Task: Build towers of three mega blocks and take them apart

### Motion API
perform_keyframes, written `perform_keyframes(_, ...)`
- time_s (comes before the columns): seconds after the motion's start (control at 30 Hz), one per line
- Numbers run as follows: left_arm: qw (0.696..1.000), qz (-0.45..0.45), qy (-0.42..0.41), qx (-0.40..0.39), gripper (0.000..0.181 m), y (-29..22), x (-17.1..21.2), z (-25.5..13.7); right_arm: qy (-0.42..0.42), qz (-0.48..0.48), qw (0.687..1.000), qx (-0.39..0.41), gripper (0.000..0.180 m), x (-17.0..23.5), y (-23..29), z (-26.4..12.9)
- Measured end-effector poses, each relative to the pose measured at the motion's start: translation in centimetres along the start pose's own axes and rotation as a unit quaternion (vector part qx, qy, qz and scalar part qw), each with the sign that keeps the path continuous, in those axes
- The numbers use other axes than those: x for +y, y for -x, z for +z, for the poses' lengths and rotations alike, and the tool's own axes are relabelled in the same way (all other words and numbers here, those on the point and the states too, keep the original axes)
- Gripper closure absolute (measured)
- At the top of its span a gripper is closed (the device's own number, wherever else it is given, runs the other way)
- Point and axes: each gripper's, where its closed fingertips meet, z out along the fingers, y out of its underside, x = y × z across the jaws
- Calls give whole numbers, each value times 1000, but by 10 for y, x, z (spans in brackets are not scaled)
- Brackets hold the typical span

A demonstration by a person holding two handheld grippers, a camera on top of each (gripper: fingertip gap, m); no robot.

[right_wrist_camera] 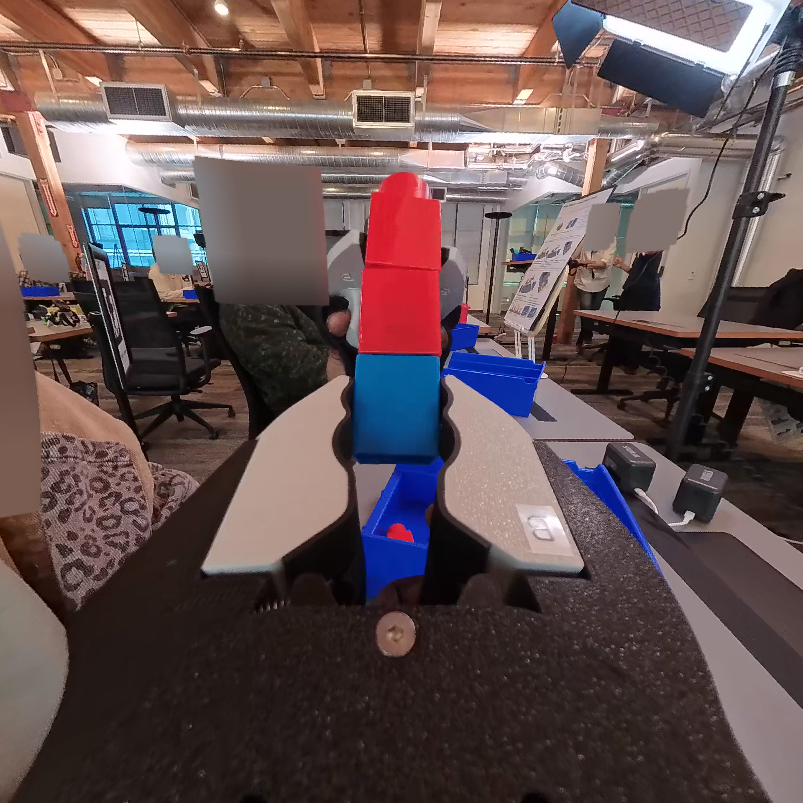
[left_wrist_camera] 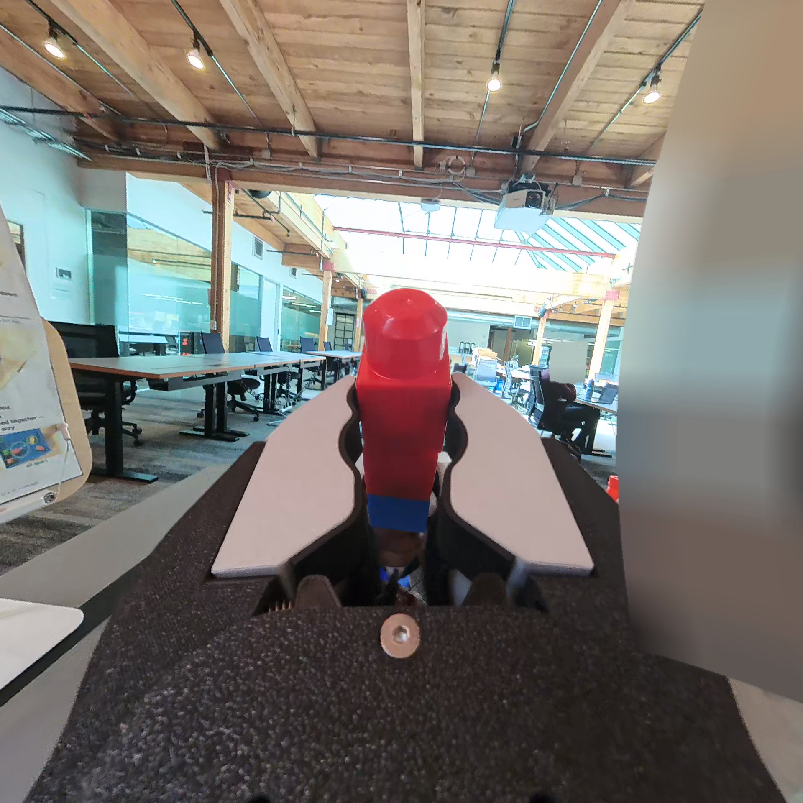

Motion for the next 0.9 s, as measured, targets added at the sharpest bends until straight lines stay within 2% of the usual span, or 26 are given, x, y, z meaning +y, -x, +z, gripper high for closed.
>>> perform_keyframes(0.27,999,14,33,-4,145,-2,7,-5,5,25,999,-20,145,4,3,0)
perform_keyframes(0.9,998,32,51,-12,145,-4,10,-6,-1,59,997,-44,145,3,5,0)
